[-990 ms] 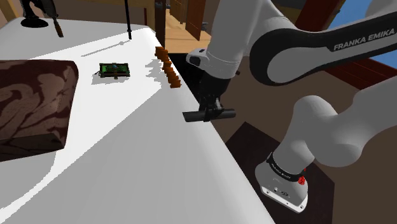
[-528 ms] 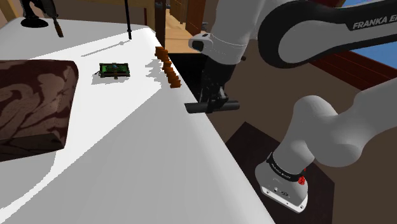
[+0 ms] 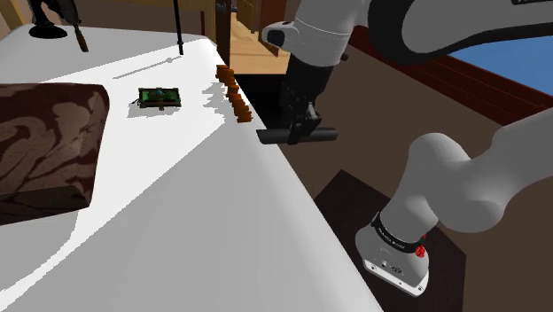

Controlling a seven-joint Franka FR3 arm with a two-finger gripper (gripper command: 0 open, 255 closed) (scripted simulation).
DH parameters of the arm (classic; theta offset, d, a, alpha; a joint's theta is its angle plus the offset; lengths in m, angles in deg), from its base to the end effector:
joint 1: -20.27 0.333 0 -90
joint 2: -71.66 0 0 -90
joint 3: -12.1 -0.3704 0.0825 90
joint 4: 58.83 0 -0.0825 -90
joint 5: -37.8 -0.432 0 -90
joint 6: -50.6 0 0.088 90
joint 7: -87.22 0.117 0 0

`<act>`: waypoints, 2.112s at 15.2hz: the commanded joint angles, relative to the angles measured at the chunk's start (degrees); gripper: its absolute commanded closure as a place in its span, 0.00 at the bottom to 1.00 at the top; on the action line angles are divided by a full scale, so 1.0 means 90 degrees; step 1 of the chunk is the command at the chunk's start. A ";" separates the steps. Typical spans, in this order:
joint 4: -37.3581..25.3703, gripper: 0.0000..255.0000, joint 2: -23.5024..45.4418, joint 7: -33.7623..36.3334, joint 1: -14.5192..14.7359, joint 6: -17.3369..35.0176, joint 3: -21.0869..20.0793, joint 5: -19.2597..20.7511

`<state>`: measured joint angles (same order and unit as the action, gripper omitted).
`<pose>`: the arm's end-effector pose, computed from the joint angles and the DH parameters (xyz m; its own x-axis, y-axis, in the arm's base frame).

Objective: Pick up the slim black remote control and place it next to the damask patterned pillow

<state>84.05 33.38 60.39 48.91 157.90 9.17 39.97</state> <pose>0.3138 0.1917 0.5329 0.5235 0.8520 0.0101 0.8488 -0.5224 0.0816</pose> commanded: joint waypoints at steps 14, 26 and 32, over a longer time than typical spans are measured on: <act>-0.3286 1.00 0.3589 0.1179 0.0205 0.0225 -0.0862 0.0132; -0.7660 1.00 0.6931 0.1960 0.0813 -0.0947 -0.1124 0.0856; -0.7664 1.00 0.7216 0.2029 0.0868 -0.0676 -0.1106 0.0916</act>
<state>14.23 98.35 78.55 56.77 150.96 -0.80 48.19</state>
